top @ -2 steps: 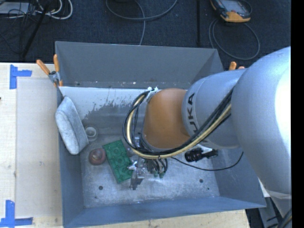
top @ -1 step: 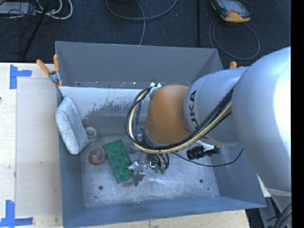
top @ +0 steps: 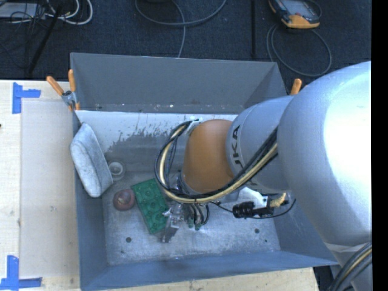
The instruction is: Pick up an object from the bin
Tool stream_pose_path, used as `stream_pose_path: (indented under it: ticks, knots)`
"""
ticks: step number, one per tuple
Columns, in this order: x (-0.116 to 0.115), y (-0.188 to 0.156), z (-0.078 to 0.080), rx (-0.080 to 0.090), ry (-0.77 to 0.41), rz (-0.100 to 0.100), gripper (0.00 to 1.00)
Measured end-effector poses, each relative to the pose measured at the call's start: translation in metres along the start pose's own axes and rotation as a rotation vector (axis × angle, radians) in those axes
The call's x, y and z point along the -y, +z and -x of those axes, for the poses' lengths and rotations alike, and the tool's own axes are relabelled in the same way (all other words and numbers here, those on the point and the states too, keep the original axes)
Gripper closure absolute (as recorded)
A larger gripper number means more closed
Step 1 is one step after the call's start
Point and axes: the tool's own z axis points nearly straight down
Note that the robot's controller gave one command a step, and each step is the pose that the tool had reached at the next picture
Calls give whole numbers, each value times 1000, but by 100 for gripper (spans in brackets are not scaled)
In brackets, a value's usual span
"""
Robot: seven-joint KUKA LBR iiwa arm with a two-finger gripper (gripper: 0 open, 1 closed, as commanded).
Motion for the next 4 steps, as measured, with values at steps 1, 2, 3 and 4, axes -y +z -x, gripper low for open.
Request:
stream_pose_path:
  ticks: [1,2,3,4]
  knots:
    - [0,-1,1,-1,0,-1,0]
    - [-1,-2,2,1,1,1,100]
    - [0,-35,2,-2,-1,-2,100]
    - [0,-68,3,-1,-3,-1,100]
